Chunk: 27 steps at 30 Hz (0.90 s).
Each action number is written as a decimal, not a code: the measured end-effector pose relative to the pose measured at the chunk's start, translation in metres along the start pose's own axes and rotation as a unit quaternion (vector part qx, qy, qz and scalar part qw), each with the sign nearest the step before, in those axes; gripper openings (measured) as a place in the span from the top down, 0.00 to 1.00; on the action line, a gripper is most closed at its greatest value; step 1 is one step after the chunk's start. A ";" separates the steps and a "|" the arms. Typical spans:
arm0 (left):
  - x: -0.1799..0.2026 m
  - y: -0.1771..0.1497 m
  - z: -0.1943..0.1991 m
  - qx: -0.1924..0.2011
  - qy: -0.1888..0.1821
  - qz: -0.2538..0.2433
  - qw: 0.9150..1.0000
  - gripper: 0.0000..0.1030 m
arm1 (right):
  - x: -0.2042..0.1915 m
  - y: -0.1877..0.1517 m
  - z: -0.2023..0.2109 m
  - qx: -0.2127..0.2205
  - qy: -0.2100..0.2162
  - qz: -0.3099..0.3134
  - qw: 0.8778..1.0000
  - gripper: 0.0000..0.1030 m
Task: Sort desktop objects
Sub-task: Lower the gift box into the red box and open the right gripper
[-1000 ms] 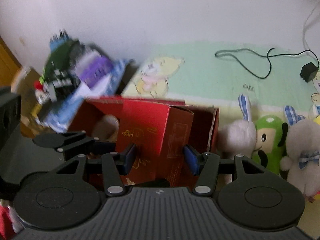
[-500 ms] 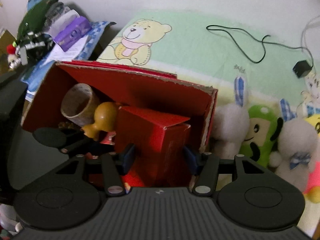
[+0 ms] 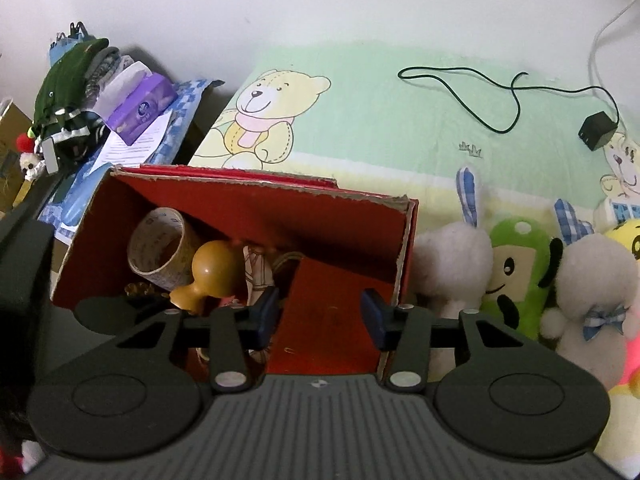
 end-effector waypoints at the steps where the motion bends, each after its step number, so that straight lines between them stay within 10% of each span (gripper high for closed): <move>1: -0.002 -0.001 0.004 0.006 0.007 -0.004 1.000 0.20 | 0.000 0.000 0.000 0.000 0.000 0.000 1.000 0.54; 23: -0.057 -0.012 0.023 0.029 0.187 0.017 0.982 0.18 | -0.023 -0.008 -0.056 -0.024 0.044 -0.011 0.999 0.72; 27: -0.058 -0.011 0.019 0.025 0.184 0.016 0.982 0.16 | -0.005 -0.015 -0.067 -0.046 0.048 -0.060 0.996 0.93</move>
Point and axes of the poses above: each gripper's, at about its wrist camera, not at the fingertips, and z roughly against the way its jaws point, x to its right, y to its top, the point moved 1 cm from there along -z, roughly the way its jaws point, and after that the axes turned 14 degrees about y, right-handed, at the moved point
